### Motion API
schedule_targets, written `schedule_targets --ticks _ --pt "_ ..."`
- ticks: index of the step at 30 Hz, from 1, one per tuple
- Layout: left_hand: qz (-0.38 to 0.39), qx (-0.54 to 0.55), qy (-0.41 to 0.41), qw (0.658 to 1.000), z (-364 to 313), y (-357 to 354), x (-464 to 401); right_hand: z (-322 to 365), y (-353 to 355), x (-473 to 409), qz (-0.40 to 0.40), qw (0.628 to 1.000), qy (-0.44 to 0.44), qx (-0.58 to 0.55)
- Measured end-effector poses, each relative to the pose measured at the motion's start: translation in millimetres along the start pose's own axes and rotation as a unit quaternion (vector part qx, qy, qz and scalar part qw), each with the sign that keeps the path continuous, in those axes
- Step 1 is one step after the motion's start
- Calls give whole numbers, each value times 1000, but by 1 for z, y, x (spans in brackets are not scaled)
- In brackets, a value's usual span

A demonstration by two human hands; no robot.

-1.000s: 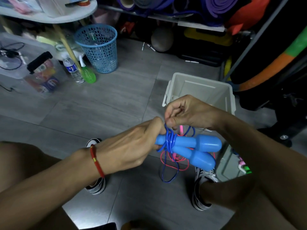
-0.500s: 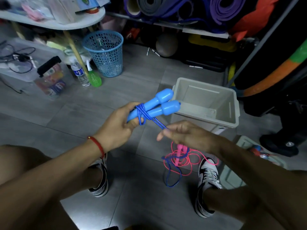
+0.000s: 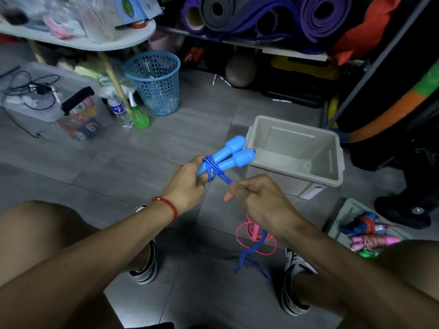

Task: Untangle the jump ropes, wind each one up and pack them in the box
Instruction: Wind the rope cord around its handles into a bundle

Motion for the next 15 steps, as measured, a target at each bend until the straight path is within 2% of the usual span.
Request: schedule_targets --ticks 5,10,15 --pt "-12 -28 -49 998 -14 -1 -4 2 12 0 -26 999 -22 -37" --pt "-38 -83 -127 988 -36 -13 3 4 29 -5 -91 990 -40 -95" --pt "-119 -262 -236 928 -67 -16 20 0 43 -9 -161 974 -46 -155"
Point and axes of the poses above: each hand's wrist, its own x-axis away from the middle knuckle, its own y-axis out of the back of the hand, z = x × y, the point moved 9 cm from there along -x, towards the middle knuckle, and after that the axes turned 8 degrees about -z, right-handed, at the moved point
